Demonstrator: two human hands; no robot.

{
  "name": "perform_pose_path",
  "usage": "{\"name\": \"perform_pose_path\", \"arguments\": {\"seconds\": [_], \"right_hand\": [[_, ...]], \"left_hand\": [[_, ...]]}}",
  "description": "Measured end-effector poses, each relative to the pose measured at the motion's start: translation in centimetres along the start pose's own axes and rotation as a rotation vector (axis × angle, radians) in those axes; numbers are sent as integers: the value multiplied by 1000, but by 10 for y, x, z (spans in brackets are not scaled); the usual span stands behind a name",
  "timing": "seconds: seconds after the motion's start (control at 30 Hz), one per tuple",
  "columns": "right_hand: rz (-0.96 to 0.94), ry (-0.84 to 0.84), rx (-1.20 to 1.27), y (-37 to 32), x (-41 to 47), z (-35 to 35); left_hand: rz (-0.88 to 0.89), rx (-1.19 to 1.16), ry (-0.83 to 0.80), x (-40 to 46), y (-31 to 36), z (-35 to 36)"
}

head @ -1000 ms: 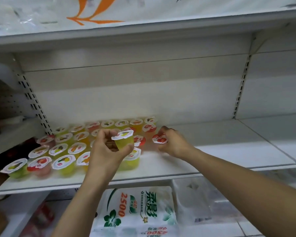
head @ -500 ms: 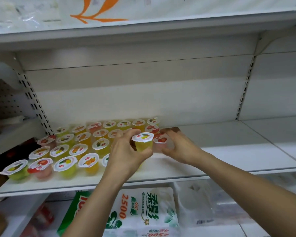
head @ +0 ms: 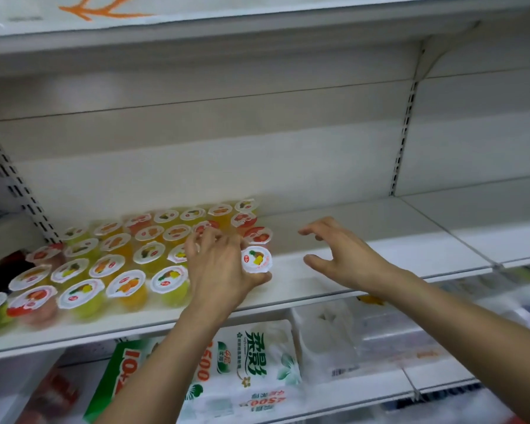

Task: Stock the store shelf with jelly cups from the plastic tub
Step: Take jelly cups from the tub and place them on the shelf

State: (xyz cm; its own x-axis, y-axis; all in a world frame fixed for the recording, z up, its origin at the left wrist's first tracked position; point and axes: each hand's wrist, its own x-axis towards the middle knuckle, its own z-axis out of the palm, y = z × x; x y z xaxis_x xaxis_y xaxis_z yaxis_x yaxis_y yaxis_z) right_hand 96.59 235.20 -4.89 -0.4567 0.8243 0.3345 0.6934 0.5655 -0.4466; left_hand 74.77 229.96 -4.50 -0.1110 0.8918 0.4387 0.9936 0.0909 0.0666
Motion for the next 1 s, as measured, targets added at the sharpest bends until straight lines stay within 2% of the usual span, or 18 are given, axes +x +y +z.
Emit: {"name": "perform_pose_path", "arguments": {"seconds": [0.33,0.4,0.47,0.53,0.67,0.87,1.0], "right_hand": [[-5,15,-17,14,-23,2],[-4,30,-69,19,-33,1],[1,70,-139,26,-45,-2],[6,125,-195,36,-60,-8],[27,175,-210,65,-98,-28],[234,205,-209,146,-178,-67],[434,99,-236,217,-247,-94]], "left_hand": [[46,116,-34,-9,-2,5],[77,19,-18,-13,2,3],[122,-183,31,-19,17,1],[192,-296,77,-29,45,0],[324,-346,76,-46,110,13],[405,-384,-105,-60,218,51],[488,-445,-268,-77,312,76]]}}
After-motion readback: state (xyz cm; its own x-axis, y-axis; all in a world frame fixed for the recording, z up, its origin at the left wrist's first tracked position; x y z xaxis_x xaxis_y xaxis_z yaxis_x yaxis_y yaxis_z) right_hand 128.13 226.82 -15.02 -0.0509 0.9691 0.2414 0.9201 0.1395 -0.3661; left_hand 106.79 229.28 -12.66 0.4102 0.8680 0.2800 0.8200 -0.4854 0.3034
